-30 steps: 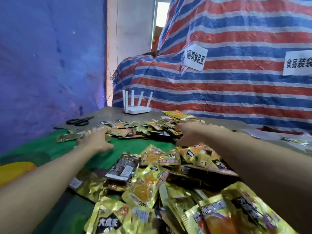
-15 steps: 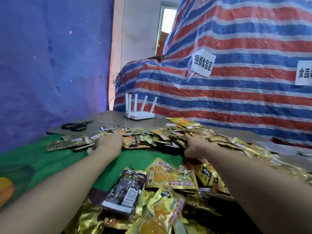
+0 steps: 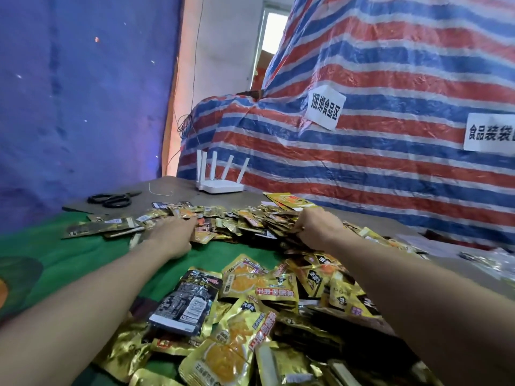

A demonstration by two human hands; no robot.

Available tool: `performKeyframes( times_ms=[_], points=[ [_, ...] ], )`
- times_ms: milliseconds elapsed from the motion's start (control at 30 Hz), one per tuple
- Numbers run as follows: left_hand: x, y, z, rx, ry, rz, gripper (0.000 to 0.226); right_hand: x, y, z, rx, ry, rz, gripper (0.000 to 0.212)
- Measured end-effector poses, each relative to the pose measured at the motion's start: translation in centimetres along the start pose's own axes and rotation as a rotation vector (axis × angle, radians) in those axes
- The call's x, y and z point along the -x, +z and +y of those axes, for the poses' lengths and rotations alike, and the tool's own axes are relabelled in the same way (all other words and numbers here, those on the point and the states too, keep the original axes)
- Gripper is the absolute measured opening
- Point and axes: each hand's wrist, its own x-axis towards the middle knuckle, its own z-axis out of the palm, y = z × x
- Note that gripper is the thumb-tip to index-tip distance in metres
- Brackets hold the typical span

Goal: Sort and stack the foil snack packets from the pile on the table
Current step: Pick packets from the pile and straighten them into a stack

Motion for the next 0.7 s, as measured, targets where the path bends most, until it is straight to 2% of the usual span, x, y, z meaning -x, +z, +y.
performKeyframes(
  times_ms=[100,200,267,333,433,533,700],
  points=[
    [1.3,-0.4,0.8,-0.052,0.099,0.086,0.031,1.1,-1.6,0.0,-0.030,-0.016,0.051,0.012],
    [2.4,-0.8,1.0,0.048,0.109,0.158,0.037,2.3,-3.7,-0.3,-0.116,-0.036,0.088,0.014],
    [3.3,-1.6,0.9,0.228,0.071,0.213,0.030,3.4,-5.1,-0.6,-0.223,-0.050,0.093,0.017],
    [4.2,-2.8,0.8,0.503,0.027,0.315,0.019,4.7,-6.2,-1.0,-0.345,-0.065,0.100,0.021],
    [6.1,-5.3,0.9,0.873,-0.048,0.486,0.022,6.9,-7.6,-1.1,-0.535,-0.066,0.112,0.020],
    [8.7,-8.0,1.2,1.168,-0.148,0.496,0.027,9.3,-8.8,-1.0,-0.761,-0.072,0.107,0.021],
    [13.3,-11.2,2.8,1.425,-0.205,0.460,0.030,14.0,-10.9,-1.1,-1.116,0.030,0.104,0.020]
  ],
)
